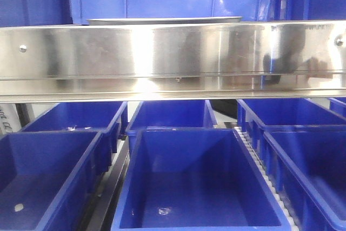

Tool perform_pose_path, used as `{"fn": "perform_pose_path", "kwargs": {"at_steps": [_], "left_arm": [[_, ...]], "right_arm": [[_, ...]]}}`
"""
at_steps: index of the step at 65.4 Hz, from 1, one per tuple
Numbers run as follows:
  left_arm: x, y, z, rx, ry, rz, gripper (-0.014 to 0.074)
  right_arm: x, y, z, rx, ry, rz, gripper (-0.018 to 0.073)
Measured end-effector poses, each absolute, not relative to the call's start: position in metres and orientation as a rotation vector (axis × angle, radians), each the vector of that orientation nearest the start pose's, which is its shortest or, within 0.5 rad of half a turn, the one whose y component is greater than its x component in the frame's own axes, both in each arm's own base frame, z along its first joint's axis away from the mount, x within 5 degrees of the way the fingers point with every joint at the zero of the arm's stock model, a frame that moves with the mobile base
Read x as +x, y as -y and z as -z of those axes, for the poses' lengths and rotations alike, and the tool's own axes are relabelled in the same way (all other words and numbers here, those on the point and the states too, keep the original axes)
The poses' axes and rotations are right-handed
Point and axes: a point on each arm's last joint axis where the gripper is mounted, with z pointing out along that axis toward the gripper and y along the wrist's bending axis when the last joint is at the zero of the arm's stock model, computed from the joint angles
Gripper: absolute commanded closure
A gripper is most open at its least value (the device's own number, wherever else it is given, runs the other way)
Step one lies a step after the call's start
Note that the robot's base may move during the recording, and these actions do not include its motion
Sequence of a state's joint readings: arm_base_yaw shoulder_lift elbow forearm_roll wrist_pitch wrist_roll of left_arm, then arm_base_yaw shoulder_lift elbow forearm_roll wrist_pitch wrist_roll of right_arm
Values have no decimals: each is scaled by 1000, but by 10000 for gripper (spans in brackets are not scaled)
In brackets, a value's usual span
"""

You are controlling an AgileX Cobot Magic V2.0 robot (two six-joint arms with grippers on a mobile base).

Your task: Stack silver trays without gaps

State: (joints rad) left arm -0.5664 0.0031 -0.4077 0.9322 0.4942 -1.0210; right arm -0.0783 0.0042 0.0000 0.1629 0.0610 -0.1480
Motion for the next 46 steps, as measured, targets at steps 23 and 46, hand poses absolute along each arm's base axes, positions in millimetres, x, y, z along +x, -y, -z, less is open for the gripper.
{"fn": "perform_pose_path", "kwargs": {"at_steps": [23,46], "left_arm": [[28,-25,-317,-20,-1394,282,582],[30,-9,-294,341,-1508,69,582]], "right_arm": [[57,4,-207,64,-1547,43,577],[57,4,-207,63,-1547,44,577]]}}
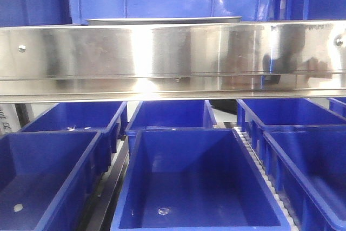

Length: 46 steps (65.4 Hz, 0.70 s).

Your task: Stack silver trays without gaps

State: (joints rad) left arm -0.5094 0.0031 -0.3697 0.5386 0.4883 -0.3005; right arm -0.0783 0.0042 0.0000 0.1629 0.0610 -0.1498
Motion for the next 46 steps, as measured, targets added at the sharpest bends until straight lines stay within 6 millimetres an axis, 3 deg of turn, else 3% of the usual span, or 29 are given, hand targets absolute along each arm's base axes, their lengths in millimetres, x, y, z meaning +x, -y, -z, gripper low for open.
{"fn": "perform_pose_path", "kwargs": {"at_steps": [12,34,46], "left_arm": [[32,6,-280,402,-1502,47,582],[52,0,-233,42,-1517,-37,582],[56,0,-211,30,-1533,-38,582]], "right_arm": [[57,4,-207,63,-1547,44,577],[57,4,-207,63,-1547,44,577],[57,4,-207,63,-1547,44,577]]}}
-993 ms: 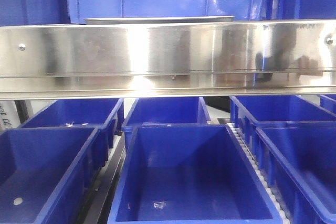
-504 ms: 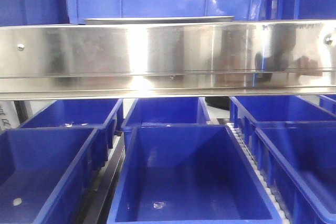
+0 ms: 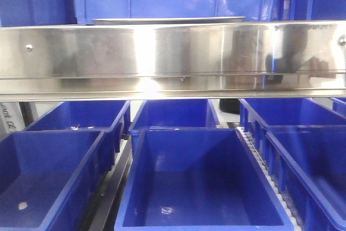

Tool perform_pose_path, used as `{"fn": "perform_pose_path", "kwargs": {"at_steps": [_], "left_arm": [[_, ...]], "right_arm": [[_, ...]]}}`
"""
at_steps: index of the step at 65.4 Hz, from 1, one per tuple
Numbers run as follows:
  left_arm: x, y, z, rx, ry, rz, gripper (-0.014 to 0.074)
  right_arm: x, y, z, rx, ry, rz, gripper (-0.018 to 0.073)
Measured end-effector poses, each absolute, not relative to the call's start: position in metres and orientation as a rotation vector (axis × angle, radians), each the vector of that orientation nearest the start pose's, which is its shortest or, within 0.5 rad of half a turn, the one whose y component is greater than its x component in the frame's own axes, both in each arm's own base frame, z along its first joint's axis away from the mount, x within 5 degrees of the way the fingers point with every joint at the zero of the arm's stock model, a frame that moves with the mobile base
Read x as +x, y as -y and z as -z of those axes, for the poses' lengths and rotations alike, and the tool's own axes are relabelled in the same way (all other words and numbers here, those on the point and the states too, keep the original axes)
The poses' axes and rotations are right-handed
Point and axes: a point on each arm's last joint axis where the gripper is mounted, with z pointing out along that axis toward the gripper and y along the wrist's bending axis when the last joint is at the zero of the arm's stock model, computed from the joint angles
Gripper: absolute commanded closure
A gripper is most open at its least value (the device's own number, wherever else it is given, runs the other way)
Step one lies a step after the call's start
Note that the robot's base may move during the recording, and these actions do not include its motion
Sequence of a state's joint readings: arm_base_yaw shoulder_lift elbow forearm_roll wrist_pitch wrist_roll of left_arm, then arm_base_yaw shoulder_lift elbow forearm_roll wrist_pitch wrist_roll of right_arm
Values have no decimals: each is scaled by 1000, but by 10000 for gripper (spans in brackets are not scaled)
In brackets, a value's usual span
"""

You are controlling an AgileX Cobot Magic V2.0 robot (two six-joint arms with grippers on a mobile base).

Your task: Stack silver trays without gaps

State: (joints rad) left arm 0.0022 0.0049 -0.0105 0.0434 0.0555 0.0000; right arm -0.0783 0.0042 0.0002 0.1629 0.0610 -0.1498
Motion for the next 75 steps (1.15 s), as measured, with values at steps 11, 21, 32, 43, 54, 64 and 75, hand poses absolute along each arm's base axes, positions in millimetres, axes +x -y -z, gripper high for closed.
{"fn": "perform_pose_path", "kwargs": {"at_steps": [11,21,32,43,54,64,75], "left_arm": [[57,2,-207,63,-1554,-7,582],[57,3,-206,72,-1561,1,582],[57,3,-206,71,-1561,2,582],[57,3,-206,69,-1561,4,582],[57,3,-206,69,-1561,4,582],[57,3,-206,69,-1561,4,582],[57,3,-206,69,-1561,4,582]], "right_arm": [[57,4,-207,63,-1547,44,577],[57,4,-207,63,-1547,44,577],[57,4,-207,63,-1547,44,577],[57,4,-207,63,-1547,44,577],[57,4,-207,63,-1547,44,577],[57,4,-207,63,-1547,44,577],[57,4,-207,63,-1547,44,577]]}}
